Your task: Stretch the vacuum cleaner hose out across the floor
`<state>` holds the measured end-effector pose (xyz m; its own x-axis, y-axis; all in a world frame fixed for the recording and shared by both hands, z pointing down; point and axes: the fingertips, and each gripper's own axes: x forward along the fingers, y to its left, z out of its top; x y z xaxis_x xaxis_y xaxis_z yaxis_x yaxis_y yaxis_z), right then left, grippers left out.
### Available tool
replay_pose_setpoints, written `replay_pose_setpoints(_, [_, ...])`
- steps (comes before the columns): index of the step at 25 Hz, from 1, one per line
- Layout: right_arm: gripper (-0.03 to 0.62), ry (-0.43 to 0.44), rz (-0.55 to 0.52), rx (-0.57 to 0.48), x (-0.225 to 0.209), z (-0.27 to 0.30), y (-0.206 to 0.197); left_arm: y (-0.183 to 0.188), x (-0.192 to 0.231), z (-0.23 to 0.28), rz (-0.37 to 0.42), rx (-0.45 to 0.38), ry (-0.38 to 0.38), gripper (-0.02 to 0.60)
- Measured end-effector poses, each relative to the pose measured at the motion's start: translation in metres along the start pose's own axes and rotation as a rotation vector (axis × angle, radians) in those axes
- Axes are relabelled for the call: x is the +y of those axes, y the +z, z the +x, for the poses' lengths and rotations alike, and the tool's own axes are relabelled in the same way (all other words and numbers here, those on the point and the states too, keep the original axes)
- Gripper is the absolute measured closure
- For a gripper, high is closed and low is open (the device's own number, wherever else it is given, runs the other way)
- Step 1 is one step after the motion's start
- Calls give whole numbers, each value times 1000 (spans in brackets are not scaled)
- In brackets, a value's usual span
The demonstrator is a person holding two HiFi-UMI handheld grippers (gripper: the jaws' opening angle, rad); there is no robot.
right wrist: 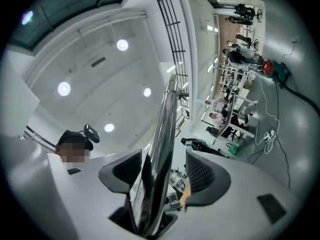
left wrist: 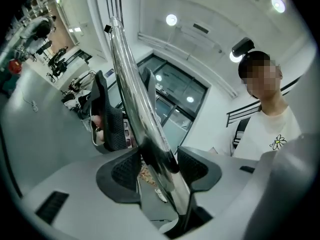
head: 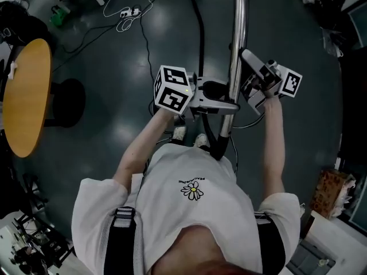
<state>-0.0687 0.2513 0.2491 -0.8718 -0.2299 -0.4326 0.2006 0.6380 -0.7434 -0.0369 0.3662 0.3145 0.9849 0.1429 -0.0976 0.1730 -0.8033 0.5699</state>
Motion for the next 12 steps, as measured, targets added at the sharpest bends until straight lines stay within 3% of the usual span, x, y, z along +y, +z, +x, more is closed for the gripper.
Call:
replay_pose_setpoints(2, [327,20,-57,-11,9,12,-7,-1,-2,-2,-10,0,-21,351])
replay_pose_setpoints(7, [327,-80,-224,57,11,11,-35,-18,-8,-1,-58,-15,-52,353])
replay_pose_setpoints(12, [327,-89,-315,76,31,11,-41,-18,-22,2,-2,-15,-82,357])
